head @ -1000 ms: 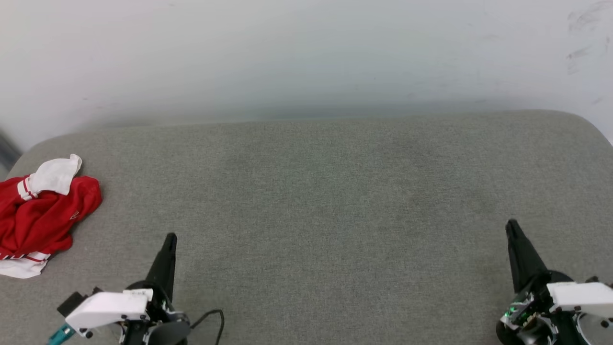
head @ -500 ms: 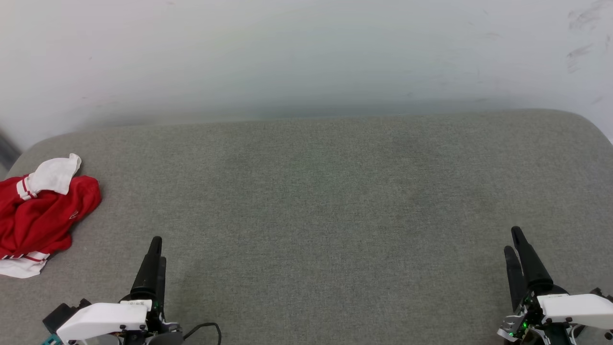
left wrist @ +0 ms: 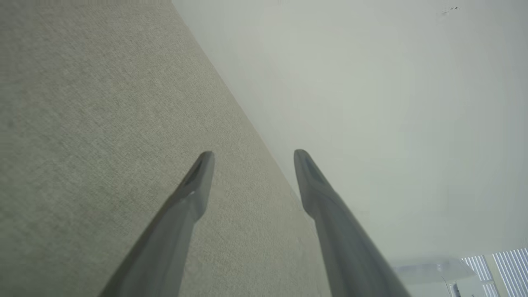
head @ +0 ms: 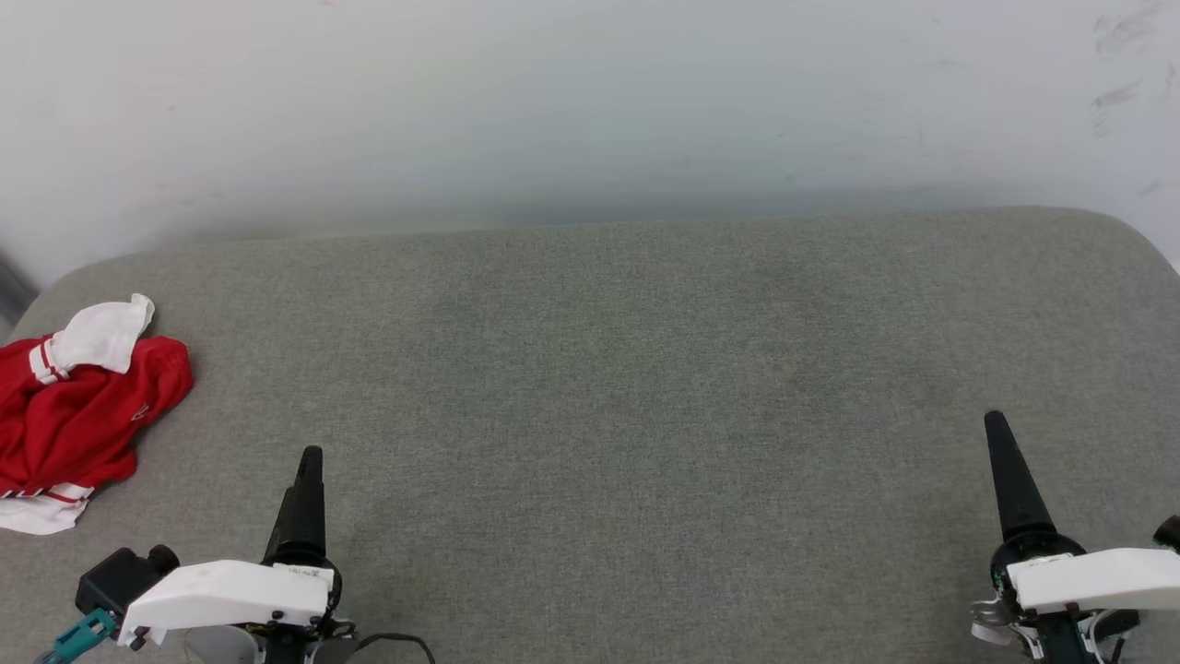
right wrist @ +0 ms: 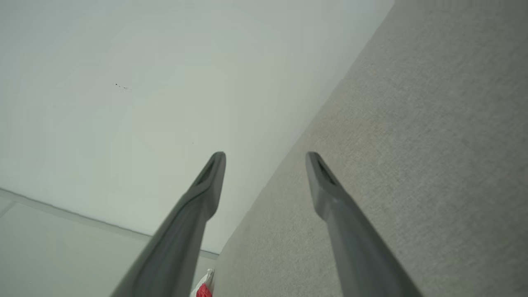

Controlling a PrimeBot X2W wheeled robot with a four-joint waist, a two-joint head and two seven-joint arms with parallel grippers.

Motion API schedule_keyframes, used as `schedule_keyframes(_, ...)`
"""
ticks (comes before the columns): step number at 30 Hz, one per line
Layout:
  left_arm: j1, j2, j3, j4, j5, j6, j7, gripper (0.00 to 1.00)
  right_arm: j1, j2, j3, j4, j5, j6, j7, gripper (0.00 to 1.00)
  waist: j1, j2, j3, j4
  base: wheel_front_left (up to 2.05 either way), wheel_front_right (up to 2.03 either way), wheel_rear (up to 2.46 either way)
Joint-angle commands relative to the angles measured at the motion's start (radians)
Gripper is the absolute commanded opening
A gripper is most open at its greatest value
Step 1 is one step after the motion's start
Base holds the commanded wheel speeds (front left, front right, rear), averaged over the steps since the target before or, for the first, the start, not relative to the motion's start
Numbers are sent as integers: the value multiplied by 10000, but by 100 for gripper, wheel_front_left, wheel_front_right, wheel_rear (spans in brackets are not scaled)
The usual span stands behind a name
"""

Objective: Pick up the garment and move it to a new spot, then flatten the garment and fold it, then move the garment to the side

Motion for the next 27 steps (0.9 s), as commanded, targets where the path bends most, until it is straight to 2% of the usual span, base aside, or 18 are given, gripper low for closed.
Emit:
schedule_keyframes(1,-23,23,-102,-277,604,169,-118,100,-61,-2,65,-305,-637,2,-120,100,0,-1,-1,3,0,0,0)
schedule_keyframes(13,247,165,-699,-491,3256,955,-552,100,174,0,439,-717,-3414,3,-559,100,0,-1,-23,21,0,0,0)
schedule_keyframes(27,393,540,-1634,-719,5178,1686,-1001,100,423,3,512,-692,-5303,3,-1001,100,0,-1,-31,10,0,0,0)
